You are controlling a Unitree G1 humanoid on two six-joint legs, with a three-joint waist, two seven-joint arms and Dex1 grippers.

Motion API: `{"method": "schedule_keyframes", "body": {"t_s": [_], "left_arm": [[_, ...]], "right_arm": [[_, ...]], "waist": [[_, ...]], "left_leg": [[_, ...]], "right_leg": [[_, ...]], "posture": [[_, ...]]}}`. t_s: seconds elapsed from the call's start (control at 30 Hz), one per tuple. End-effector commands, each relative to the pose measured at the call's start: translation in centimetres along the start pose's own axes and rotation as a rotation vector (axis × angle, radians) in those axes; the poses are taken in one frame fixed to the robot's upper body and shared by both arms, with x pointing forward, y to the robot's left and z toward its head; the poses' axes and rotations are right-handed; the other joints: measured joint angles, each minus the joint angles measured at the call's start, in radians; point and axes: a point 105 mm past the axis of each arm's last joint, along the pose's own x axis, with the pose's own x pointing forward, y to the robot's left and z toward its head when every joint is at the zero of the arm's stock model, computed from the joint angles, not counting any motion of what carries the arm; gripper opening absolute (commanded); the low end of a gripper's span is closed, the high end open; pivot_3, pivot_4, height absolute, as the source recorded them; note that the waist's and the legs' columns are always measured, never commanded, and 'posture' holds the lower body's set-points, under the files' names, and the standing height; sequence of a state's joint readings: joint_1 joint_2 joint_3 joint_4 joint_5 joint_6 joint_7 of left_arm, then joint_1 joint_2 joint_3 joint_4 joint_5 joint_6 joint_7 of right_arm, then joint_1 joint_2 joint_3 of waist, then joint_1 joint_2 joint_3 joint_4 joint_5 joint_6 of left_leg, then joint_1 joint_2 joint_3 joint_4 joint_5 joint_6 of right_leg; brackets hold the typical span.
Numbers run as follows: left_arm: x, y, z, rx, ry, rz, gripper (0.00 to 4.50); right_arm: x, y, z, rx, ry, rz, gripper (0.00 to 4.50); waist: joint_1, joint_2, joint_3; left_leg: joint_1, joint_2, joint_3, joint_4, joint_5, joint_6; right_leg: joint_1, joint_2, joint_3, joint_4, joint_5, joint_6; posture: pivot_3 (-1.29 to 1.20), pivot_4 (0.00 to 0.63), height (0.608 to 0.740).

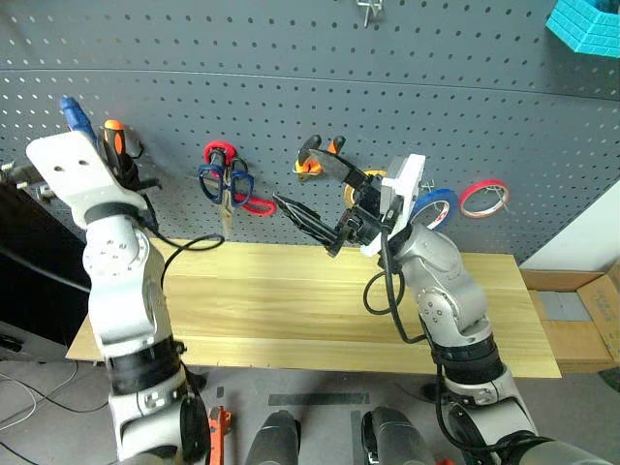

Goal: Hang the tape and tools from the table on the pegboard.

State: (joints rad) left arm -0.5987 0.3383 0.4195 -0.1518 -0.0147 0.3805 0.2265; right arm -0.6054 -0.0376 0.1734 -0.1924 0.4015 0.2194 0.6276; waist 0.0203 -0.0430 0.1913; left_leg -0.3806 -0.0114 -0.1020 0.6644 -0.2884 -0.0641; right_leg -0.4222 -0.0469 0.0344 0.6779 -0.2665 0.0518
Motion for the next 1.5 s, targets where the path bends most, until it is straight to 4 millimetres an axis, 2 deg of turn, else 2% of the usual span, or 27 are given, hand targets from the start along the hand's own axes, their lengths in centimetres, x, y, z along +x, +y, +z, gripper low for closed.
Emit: {"method": "schedule_keyframes", "body": {"t_s": [0.03, 0.27, 0.5, 0.73, 0.93, 1.3, 1.5], "left_arm": [[2.9, 1.1, 2.4, -0.039, -0.118, 0.079, 0.54], [6.1, 2.2, 3.9, -0.043, -0.199, 0.102, 0.54], [7.4, 3.2, 3.8, -0.046, -0.212, 0.118, 0.54], [7.2, 3.3, 1.7, -0.033, -0.152, 0.093, 0.54], [5.9, 3.4, -0.1, -0.019, -0.108, 0.084, 0.54], [4.7, 3.1, -1.5, -0.043, -0.040, 0.073, 0.54], [4.5, 3.0, -1.9, -0.060, -0.013, 0.070, 2.54]], "right_arm": [[0.6, 0.3, 1.0, -0.062, -0.037, 0.014, 4.50], [0.9, 0.9, 1.2, -0.061, -0.045, 0.032, 4.50], [1.4, 1.2, 1.4, -0.053, -0.051, 0.040, 4.50], [1.2, 1.4, 1.1, -0.037, -0.029, 0.042, 4.50], [0.9, 1.3, 0.8, -0.022, -0.011, 0.031, 4.50], [1.0, 1.0, 0.8, -0.028, -0.002, 0.024, 4.50], [0.8, 0.9, 0.8, -0.035, 0.003, 0.015, 4.50]], "waist": [[0.000, 0.000, 0.000], [-0.013, -0.001, 0.000], [-0.024, 0.000, 0.000], [-0.027, 0.001, 0.001], [-0.029, 0.002, 0.003], [-0.028, 0.003, 0.005], [-0.029, 0.003, 0.005]], "left_leg": [[0.000, 0.000, 0.000, 0.000, 0.000, 0.000], [-0.001, 0.000, 0.000, -0.001, 0.000, 0.000], [-0.001, 0.000, 0.000, -0.001, 0.000, 0.000], [-0.001, 0.000, -0.001, -0.001, 0.000, 0.000], [-0.001, 0.000, -0.002, -0.001, -0.001, 0.001], [-0.001, 0.000, -0.005, -0.001, -0.001, 0.002], [-0.001, 0.000, -0.005, -0.001, -0.001, 0.002]], "right_leg": [[0.000, 0.000, 0.000, 0.000, 0.000, 0.000], [-0.002, -0.001, 0.000, -0.001, 0.000, 0.000], [-0.002, -0.001, 0.000, 0.001, 0.000, 0.000], [-0.002, 0.000, 0.000, 0.001, 0.000, 0.000], [-0.002, 0.000, 0.000, 0.002, 0.000, 0.000], [-0.002, 0.000, 0.000, 0.002, 0.000, 0.000], [-0.002, 0.000, 0.000, 0.002, 0.000, 0.000]], "posture": [[0.07, 0.106, 0.740], [0.06, 0.117, 0.740], [0.06, 0.143, 0.740], [0.06, 0.185, 0.740], [0.07, 0.210, 0.740], [0.06, 0.212, 0.740], [0.06, 0.216, 0.740]]}}
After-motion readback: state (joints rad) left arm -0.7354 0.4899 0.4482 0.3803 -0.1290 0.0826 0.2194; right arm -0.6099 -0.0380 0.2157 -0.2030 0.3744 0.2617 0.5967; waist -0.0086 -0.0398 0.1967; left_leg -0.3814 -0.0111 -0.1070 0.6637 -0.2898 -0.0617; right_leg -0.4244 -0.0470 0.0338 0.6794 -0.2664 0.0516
